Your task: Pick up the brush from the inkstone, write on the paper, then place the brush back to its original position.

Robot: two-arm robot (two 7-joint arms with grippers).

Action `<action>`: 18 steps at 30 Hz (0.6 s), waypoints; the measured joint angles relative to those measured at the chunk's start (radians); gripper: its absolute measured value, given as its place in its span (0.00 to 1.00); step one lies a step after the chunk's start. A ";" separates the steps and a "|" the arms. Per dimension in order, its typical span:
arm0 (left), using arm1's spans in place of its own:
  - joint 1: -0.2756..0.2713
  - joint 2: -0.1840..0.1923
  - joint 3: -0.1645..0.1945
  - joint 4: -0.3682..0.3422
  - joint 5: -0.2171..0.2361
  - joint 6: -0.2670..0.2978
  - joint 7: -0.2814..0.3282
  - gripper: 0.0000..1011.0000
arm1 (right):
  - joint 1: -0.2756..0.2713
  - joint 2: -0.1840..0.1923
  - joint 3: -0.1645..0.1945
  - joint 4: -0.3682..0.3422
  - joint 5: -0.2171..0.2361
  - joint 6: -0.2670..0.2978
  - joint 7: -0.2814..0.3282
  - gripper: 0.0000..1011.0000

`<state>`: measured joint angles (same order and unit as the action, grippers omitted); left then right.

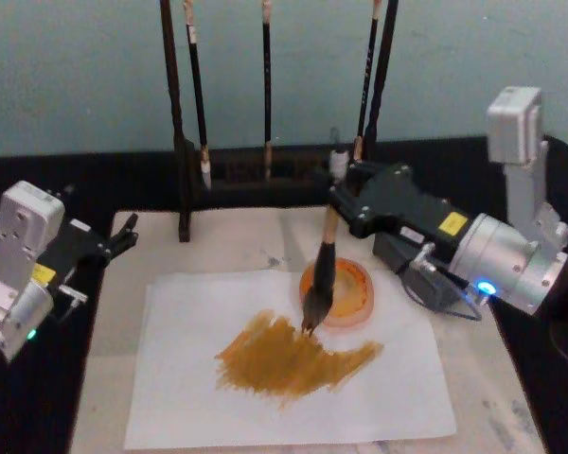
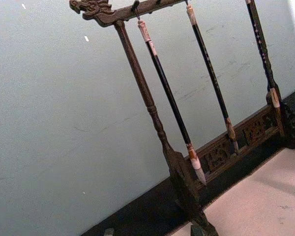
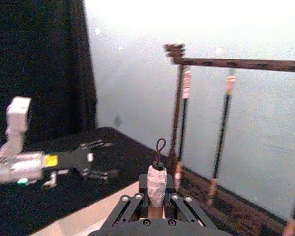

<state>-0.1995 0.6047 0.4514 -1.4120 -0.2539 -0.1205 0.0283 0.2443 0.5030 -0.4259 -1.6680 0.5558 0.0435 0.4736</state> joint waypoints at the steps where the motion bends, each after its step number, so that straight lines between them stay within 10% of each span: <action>1: 0.000 0.000 0.000 0.000 0.000 0.000 0.000 1.00 | -0.002 -0.001 0.006 0.002 0.007 0.000 -0.002 0.16; 18: 0.000 0.000 0.000 0.000 0.000 0.000 0.000 1.00 | -0.032 -0.045 0.159 0.073 0.281 0.056 -0.045 0.16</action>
<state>-0.1995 0.6047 0.4514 -1.4120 -0.2539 -0.1206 0.0283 0.2127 0.4584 -0.2664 -1.5948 0.8372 0.0994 0.4291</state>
